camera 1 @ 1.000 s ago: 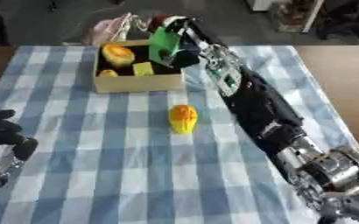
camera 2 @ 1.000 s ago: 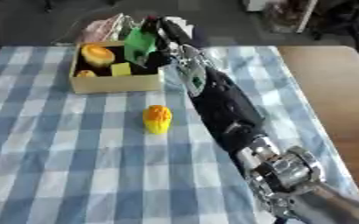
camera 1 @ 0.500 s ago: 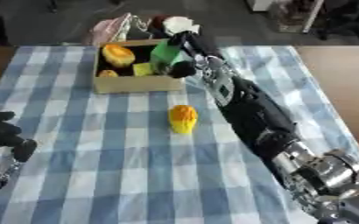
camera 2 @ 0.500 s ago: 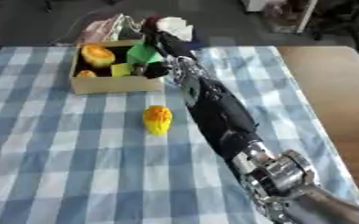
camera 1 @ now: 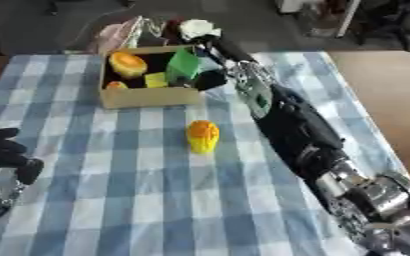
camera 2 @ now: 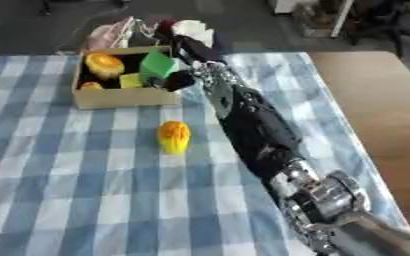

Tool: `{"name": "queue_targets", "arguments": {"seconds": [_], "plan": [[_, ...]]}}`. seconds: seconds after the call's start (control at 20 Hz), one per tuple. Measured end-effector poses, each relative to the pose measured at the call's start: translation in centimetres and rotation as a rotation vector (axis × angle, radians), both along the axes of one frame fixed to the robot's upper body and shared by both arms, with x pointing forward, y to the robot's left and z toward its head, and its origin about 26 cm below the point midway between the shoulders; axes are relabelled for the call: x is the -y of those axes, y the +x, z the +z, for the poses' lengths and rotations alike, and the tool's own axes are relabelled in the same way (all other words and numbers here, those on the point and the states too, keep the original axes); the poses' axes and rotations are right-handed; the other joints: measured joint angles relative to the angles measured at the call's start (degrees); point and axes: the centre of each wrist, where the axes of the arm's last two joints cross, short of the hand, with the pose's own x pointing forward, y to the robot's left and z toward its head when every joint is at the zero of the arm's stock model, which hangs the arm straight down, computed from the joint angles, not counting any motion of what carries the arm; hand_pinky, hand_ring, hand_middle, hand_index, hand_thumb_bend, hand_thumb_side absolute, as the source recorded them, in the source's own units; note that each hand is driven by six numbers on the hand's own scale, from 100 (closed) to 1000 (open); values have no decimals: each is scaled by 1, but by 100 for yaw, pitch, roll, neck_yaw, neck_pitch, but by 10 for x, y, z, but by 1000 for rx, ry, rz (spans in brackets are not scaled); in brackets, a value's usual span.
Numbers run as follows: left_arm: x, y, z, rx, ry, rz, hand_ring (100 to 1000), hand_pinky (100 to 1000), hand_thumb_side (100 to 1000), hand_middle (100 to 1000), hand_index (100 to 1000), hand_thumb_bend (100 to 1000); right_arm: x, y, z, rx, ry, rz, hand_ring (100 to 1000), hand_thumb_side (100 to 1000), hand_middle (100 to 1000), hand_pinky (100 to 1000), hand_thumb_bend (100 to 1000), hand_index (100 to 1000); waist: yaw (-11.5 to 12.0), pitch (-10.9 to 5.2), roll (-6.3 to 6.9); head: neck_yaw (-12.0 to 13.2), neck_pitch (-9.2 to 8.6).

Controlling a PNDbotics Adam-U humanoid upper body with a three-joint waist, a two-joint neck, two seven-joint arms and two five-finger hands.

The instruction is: Pick up objects on the table and place them in the box.

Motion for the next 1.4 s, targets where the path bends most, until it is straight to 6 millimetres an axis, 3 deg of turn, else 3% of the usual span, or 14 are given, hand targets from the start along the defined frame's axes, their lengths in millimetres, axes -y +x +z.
{"name": "queue_targets", "arguments": {"seconds": [0.4, 0.65, 1.0, 1.4], "plan": [[-6, -1, -1, 2, -7, 32, 600, 680, 515, 580, 799, 622, 14, -15, 36, 44, -99, 162, 825, 406, 853, 797, 395, 927, -272, 1, -35, 136, -20], [-10, 0, 0, 10, -14, 62, 601, 680, 513, 580, 799, 619, 21, -35, 45, 4, -167, 282, 808, 383, 820, 793, 362, 899, -437, 1, -63, 239, -21], [-12, 0, 1, 16, -20, 80, 600, 680, 513, 580, 799, 616, 8, -54, 16, -158, -239, 450, 805, 344, 810, 789, 328, 890, -470, 1, -84, 301, -48], [-13, 0, 1, 16, -22, 85, 599, 679, 514, 579, 798, 615, -14, -53, -19, -276, -327, 539, 801, 319, 800, 790, 298, 875, -458, 1, -84, 318, -73]]}}
